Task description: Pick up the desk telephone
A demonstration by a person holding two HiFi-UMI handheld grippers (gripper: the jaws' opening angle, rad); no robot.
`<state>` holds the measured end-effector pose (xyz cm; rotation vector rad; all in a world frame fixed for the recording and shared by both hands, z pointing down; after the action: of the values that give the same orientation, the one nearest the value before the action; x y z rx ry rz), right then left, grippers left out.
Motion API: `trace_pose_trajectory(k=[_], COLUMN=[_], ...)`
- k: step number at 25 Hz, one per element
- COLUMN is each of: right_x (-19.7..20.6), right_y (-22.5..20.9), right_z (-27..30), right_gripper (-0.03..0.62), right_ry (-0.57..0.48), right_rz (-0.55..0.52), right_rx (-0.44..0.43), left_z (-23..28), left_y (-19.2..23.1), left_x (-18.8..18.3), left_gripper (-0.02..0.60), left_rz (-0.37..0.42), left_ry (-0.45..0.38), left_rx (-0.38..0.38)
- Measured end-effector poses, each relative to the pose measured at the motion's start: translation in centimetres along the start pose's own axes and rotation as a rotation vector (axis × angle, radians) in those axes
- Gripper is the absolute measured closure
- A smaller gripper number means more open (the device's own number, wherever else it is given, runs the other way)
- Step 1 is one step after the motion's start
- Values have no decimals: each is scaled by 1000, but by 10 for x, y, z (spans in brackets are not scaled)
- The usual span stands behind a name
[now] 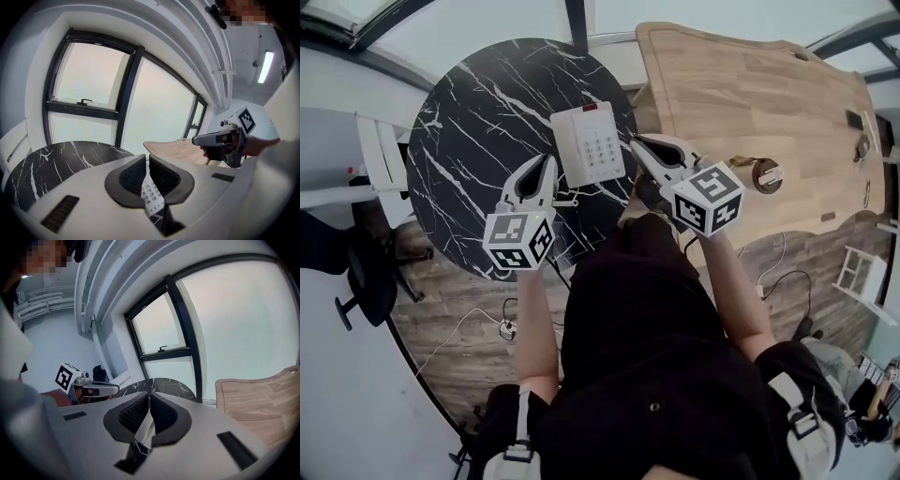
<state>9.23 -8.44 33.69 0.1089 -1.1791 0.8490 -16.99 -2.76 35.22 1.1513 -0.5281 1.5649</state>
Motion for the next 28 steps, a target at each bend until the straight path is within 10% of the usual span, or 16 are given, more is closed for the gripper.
trace_pose_trajectory(k=[17,28], right_x=[56,98], right_y=[-28,-55], right_z=[50,91], right_gripper=[557,428], right_ry=[155,289], right_rz=[120,174], right_rx=[27,37], left_z=[39,70], left_y=[37,59], left_x=[52,91], left_gripper=[504,423], left_rz=[-80,-159], left_ry=[150,223], left_rx=[49,81])
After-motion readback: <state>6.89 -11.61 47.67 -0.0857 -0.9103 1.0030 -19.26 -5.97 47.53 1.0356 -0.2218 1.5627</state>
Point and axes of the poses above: the fingertips, and each gripper's own axes: z forward along the fingers, y to its left, x out of its underside, the point moved 10 cm from there along -z, backward along the fingers, and after that the axes turned 1 degree about z, right-handed, at the moved point
